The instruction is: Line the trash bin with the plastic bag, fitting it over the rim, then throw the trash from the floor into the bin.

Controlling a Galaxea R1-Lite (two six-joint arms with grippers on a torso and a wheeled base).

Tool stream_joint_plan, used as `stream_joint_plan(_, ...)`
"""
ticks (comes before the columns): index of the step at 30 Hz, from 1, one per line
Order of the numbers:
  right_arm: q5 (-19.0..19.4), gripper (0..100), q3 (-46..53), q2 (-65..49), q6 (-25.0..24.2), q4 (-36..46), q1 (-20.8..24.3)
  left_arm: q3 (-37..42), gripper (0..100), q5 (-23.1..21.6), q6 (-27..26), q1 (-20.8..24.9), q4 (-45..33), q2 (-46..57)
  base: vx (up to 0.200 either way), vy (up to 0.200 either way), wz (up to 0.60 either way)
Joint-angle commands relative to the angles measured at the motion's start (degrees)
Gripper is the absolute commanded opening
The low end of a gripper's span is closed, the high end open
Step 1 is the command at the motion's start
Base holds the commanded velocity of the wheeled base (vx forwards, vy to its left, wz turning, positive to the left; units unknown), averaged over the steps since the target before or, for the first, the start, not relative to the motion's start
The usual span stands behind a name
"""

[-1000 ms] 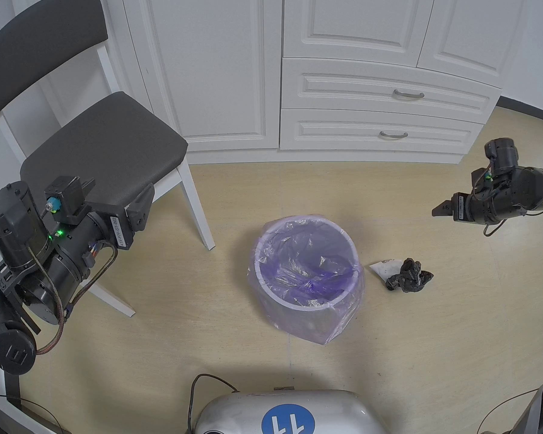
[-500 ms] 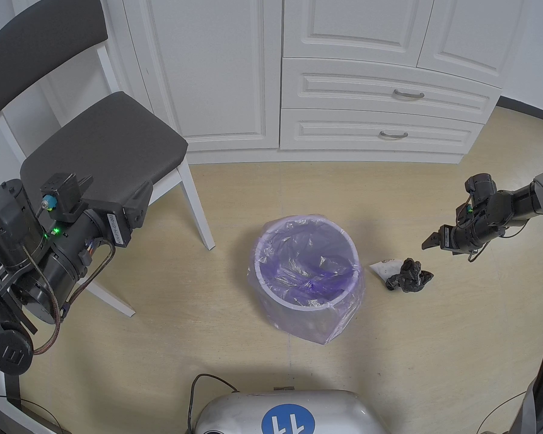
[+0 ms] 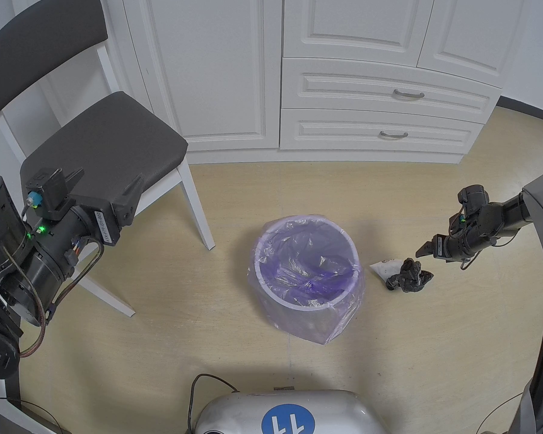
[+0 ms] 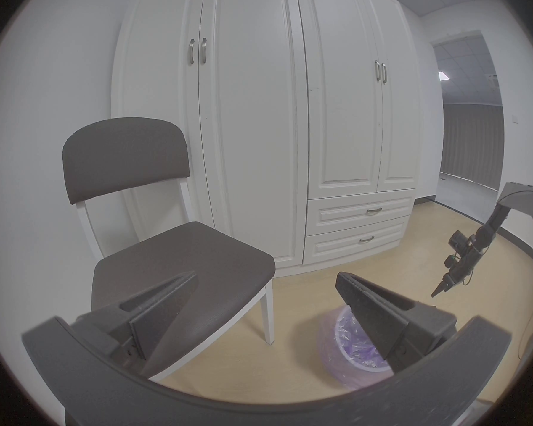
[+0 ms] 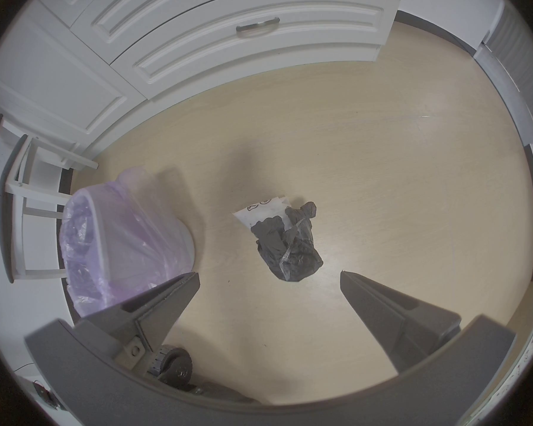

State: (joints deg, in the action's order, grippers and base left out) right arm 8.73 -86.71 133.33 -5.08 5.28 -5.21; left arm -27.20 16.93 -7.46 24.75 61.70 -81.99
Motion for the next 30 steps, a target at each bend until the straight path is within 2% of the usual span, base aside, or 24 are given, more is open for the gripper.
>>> stream_joint_plan(1, 0.1, 100, -0.4, 4.2, -0.2, -1.7, -0.2, 0.0, 100, -0.1, -0.4, 0.2, -0.5, 2.9, 0.0, 0.0, 0.0)
stream_joint_plan(16, 0.3, 100, -1.3, 11.6, -1.5, -9.8, 0.7, 0.1, 100, -0.1, -0.4, 0.2, -0.5, 2.7, 0.0, 0.0, 0.0)
stream_joint_plan(30, 0.0, 100, -9.4, 18.6, -3.7, -9.7, 2.6, 0.0, 100, 0.0, -0.4, -0.1, -0.7, 3.4, 0.0, 0.0, 0.0)
